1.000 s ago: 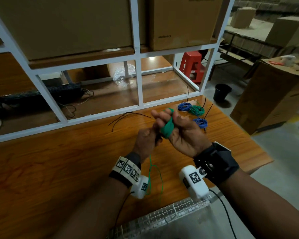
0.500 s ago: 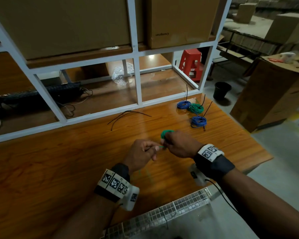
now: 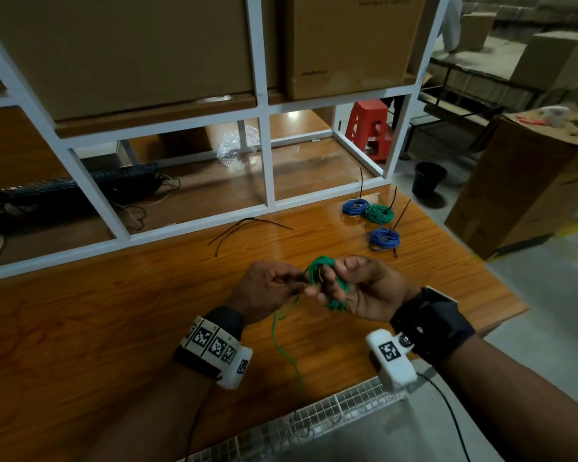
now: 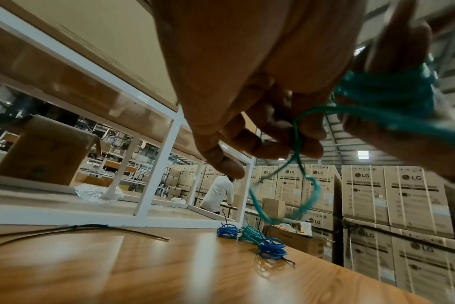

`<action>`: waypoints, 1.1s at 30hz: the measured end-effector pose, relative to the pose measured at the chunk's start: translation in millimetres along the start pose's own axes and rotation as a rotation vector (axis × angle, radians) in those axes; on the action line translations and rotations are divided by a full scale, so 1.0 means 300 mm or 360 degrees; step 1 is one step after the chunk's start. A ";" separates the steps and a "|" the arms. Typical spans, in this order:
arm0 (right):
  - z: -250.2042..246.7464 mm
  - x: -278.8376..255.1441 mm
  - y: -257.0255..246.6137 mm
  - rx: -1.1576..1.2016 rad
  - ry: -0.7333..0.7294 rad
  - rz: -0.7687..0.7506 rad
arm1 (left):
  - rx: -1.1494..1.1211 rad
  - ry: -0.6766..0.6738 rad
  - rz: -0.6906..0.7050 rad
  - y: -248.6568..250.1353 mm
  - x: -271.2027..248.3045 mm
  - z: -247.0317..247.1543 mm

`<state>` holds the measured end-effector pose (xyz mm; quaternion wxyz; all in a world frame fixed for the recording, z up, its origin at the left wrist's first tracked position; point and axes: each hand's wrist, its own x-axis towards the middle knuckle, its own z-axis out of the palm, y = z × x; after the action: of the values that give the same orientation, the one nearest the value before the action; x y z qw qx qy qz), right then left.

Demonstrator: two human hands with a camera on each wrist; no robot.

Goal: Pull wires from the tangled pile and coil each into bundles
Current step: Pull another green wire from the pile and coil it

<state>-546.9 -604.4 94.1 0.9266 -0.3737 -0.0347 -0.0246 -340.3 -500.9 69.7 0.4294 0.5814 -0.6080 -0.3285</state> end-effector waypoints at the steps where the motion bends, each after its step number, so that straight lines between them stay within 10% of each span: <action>1: 0.020 0.012 0.010 0.0098 0.0014 -0.0114 | -0.0089 -0.0016 -0.0005 0.002 0.001 0.017; 9: 0.069 0.071 -0.038 0.0509 0.0901 -0.0941 | -0.0236 0.0295 -0.0225 -0.074 -0.003 0.060; 11: 0.039 0.096 -0.016 0.0108 0.1159 -0.1026 | -0.0155 0.0331 -0.0207 -0.060 0.006 0.072; 14: -0.041 0.129 0.056 -0.1441 0.1613 -0.0758 | 0.0058 0.0198 -0.0058 0.011 0.020 0.103; 16: -0.089 0.136 0.086 -0.2358 0.1548 -0.0466 | 0.0164 0.0143 0.0028 0.025 0.028 0.106; 20: -0.074 0.108 0.049 -0.2833 0.1130 0.0159 | 0.0103 0.0186 -0.0203 -0.026 0.018 0.061; 27: -0.019 0.068 -0.026 -0.2725 0.0648 0.0912 | -0.0008 0.0227 -0.0243 -0.034 0.001 0.044; 33: -0.049 0.007 -0.012 -0.2569 0.0871 0.0779 | -0.0190 0.0627 -0.0360 -0.060 0.020 -0.094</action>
<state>-544.6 -617.2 86.3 0.3356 -0.8914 0.2968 0.0688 -306.8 -506.0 66.1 0.5338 0.6724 -0.4229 -0.2900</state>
